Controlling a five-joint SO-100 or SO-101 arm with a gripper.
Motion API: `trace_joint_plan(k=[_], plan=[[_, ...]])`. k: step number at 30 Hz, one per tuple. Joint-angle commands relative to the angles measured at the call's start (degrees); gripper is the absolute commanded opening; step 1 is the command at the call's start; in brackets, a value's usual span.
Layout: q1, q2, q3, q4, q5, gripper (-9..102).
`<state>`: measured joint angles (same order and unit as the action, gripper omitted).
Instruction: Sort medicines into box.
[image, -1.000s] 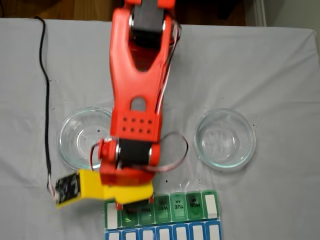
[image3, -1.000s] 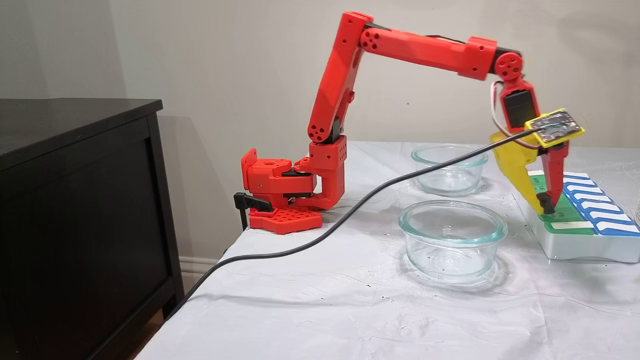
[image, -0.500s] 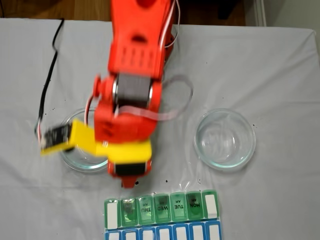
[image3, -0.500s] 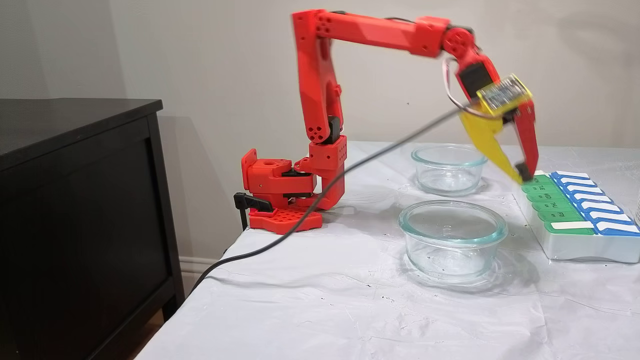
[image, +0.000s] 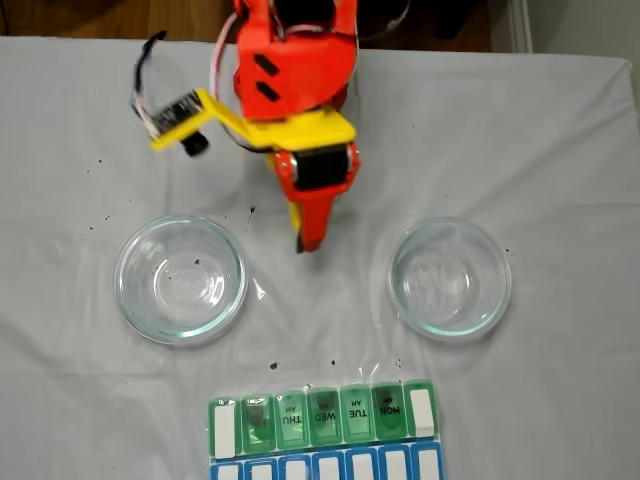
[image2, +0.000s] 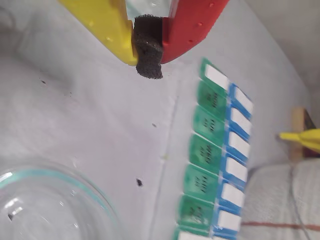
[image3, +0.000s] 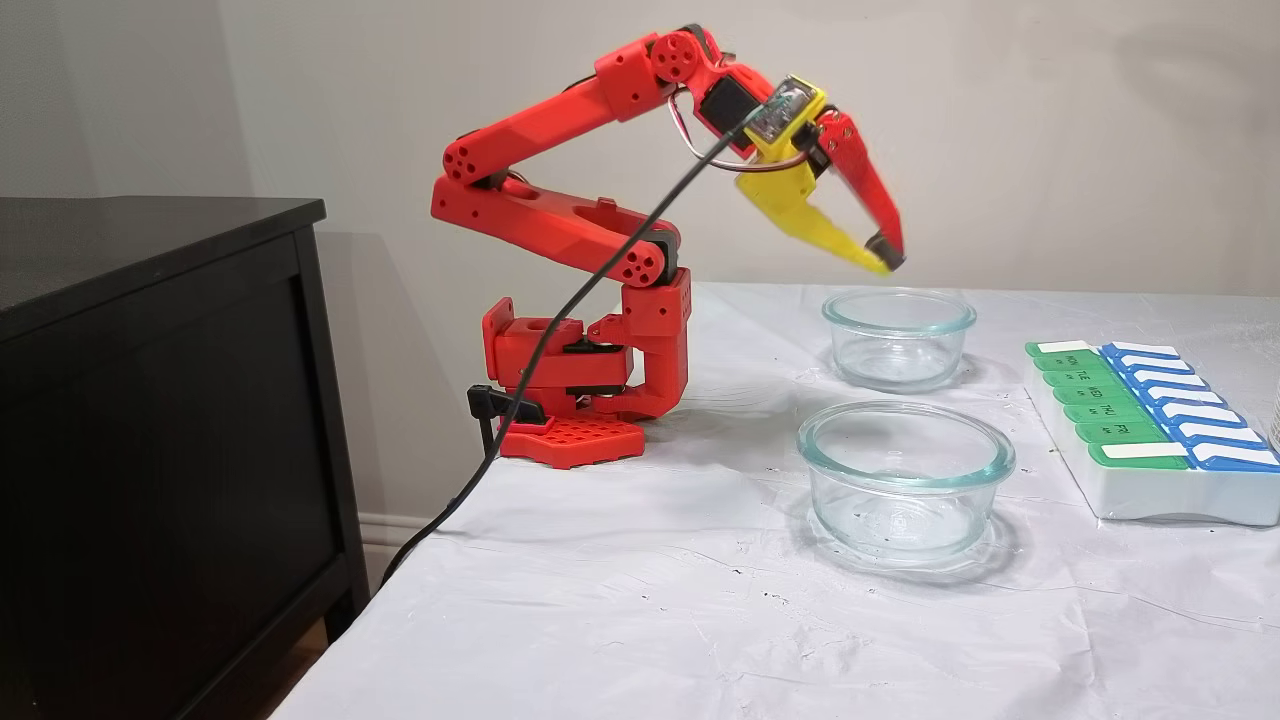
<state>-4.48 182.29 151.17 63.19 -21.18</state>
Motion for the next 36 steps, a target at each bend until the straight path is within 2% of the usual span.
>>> trace_joint_plan(k=[1, 8, 12, 14, 36], plan=[[-2.55, 1.32, 3.96, -2.29, -0.53, 0], [-4.48, 1.32, 18.11, -5.01, -4.75, 0], [-6.06, 1.32, 20.39, -0.26, -9.14, 2], [-6.33, 1.23, 20.04, 2.55, -9.49, 2], [-4.22, 1.23, 20.04, 2.55, -8.53, 0]])
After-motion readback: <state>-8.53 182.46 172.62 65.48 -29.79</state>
